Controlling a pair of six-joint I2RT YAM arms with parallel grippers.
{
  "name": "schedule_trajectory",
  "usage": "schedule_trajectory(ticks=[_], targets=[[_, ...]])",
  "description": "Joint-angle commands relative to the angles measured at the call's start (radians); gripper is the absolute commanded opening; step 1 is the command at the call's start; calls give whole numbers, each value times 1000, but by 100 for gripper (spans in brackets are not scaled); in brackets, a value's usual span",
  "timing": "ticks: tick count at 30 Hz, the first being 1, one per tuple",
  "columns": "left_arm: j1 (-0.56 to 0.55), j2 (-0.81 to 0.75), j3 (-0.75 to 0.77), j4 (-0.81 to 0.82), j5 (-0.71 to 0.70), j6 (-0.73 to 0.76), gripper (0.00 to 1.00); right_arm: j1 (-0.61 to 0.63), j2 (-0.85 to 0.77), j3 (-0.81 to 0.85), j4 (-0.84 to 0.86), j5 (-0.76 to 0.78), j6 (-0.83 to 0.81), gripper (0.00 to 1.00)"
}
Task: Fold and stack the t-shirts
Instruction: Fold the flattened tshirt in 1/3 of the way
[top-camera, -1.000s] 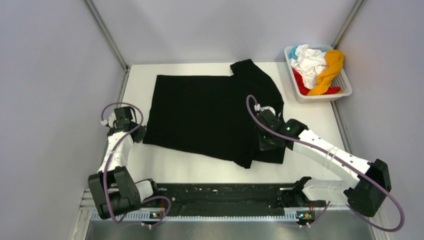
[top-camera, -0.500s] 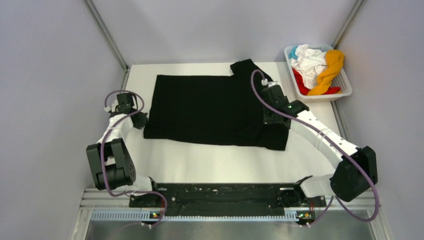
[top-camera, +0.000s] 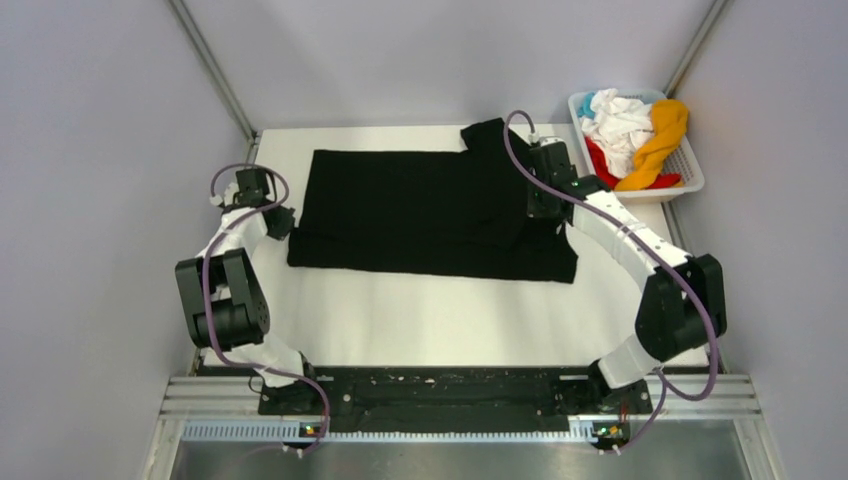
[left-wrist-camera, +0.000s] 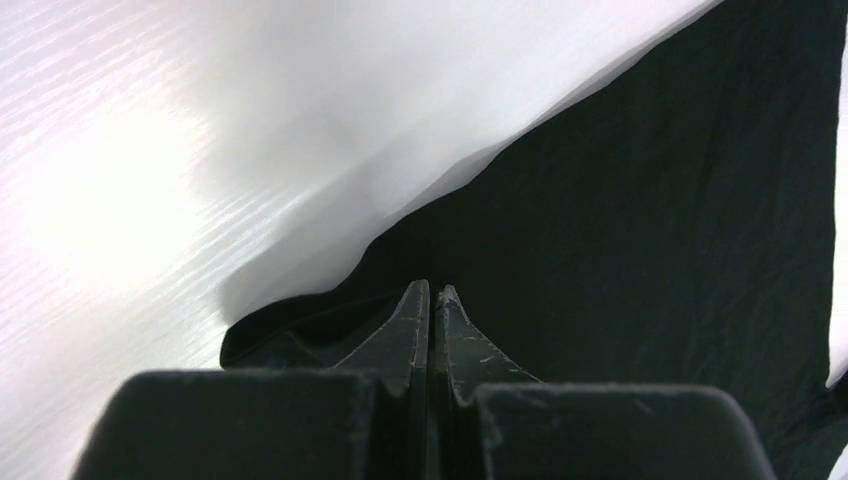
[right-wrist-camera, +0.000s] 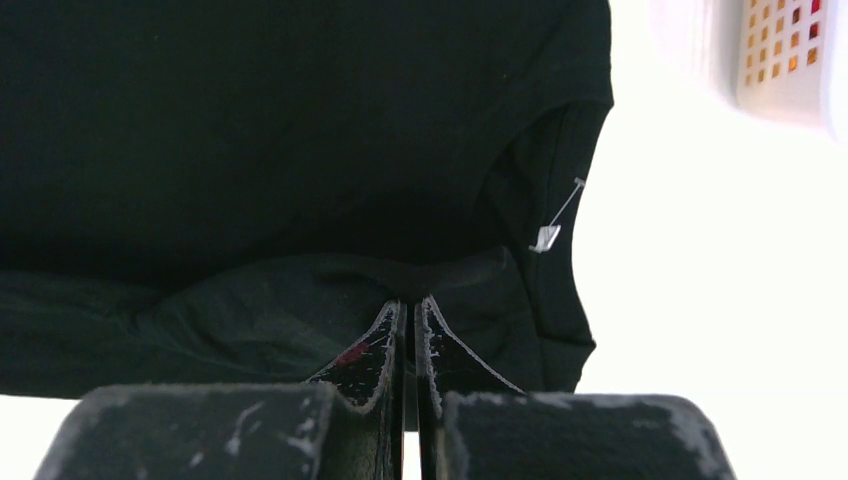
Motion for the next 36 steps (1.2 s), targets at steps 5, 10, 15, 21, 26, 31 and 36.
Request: schedule_trajectory(ticks=[5, 10, 15, 21, 26, 31, 36], targets=[[-14, 118, 138, 32, -49, -2, 0, -60, 131, 116, 100, -53, -51, 0], [-16, 212, 200, 2, -44, -1, 1, -63, 255, 202, 107, -83, -68, 0], [-17, 275, 333, -86, -46, 32, 53, -73, 446, 371, 66, -13, -64, 6], [-20, 145, 382, -160, -51, 72, 99, -82, 664, 706, -115, 17, -27, 64], [-31, 8, 279, -147, -4, 120, 99, -84, 459, 462, 24, -96, 35, 80], [-42, -38, 175, -89, 134, 154, 99, -83, 245, 142, 187, -291, 118, 95], [-124, 29, 165, -44, 219, 207, 99, -81, 179, -96, 342, -461, 228, 99]])
